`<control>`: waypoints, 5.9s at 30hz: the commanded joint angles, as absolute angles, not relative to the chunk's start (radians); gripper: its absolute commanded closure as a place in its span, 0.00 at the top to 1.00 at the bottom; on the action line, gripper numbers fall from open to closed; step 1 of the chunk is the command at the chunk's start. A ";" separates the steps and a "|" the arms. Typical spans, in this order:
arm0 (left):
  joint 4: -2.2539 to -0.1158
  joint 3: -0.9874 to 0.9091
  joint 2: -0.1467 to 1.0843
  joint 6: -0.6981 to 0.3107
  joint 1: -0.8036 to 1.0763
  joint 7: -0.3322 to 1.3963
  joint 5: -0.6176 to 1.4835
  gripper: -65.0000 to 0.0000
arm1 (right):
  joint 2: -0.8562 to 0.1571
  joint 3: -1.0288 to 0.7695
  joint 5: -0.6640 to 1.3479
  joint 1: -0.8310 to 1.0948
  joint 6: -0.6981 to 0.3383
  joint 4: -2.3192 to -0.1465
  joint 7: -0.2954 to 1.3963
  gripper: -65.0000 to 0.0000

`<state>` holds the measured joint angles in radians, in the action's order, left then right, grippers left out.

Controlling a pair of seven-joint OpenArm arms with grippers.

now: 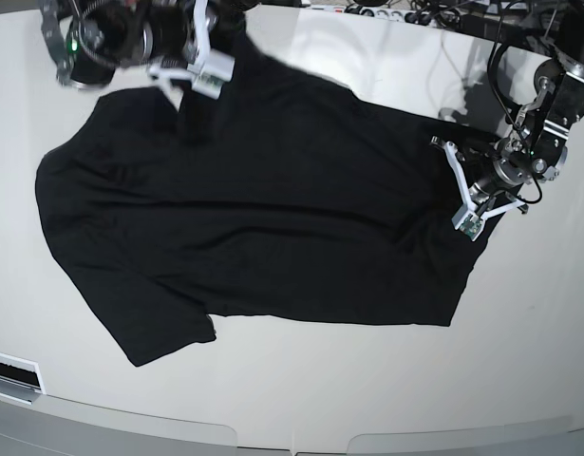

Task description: Layout the t-shirt on the table in an organized manner, then fold the t-shirt properly

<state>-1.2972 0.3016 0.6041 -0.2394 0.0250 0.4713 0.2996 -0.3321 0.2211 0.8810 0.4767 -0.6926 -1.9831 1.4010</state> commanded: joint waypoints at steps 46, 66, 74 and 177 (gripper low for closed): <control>-1.296 0.307 0.615 -0.277 0.039 0.524 0.297 0.00 | -0.330 0.013 0.617 0.388 -0.625 -2.144 1.374 0.10; -1.296 0.307 0.613 -0.277 0.036 0.518 0.297 0.00 | -0.329 -0.066 0.282 0.384 -0.614 -1.725 0.897 0.00; -1.296 0.271 0.621 -0.277 0.036 0.629 0.297 0.00 | -0.333 -0.067 0.170 0.337 -0.491 -1.524 1.020 0.00; -1.226 -0.292 0.615 -0.546 0.307 0.884 0.873 0.00 | -0.186 -0.843 0.764 0.703 -0.575 -1.906 1.039 0.40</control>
